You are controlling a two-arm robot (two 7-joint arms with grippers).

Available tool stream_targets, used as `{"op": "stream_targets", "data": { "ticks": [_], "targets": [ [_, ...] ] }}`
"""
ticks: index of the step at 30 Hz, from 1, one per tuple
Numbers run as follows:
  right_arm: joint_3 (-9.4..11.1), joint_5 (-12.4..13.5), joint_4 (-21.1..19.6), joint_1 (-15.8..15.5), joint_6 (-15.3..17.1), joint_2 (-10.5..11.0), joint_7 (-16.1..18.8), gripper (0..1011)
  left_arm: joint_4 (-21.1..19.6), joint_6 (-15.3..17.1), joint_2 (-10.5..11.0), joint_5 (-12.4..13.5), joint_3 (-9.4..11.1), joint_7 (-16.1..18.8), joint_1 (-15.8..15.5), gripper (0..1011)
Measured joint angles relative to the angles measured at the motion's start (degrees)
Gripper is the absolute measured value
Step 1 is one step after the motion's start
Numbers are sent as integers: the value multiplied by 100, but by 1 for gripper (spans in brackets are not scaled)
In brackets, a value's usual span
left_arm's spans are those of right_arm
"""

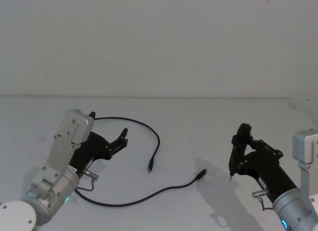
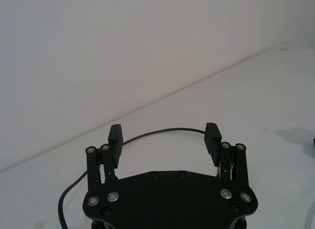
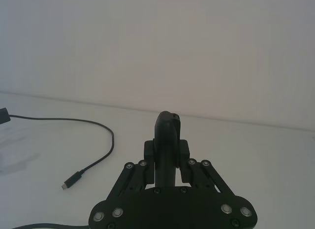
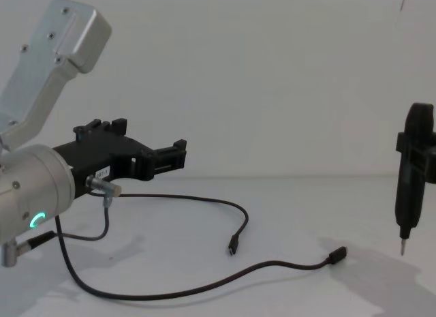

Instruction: Pick up the data cable with the one hand.

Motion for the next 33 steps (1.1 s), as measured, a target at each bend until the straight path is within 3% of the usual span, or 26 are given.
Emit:
{"op": "stream_targets", "data": {
  "ticks": [33],
  "targets": [
    [0,0,0,0,0,0,0,279,0,3,0,-1,4,-1,-1,1001]
  ]
}}
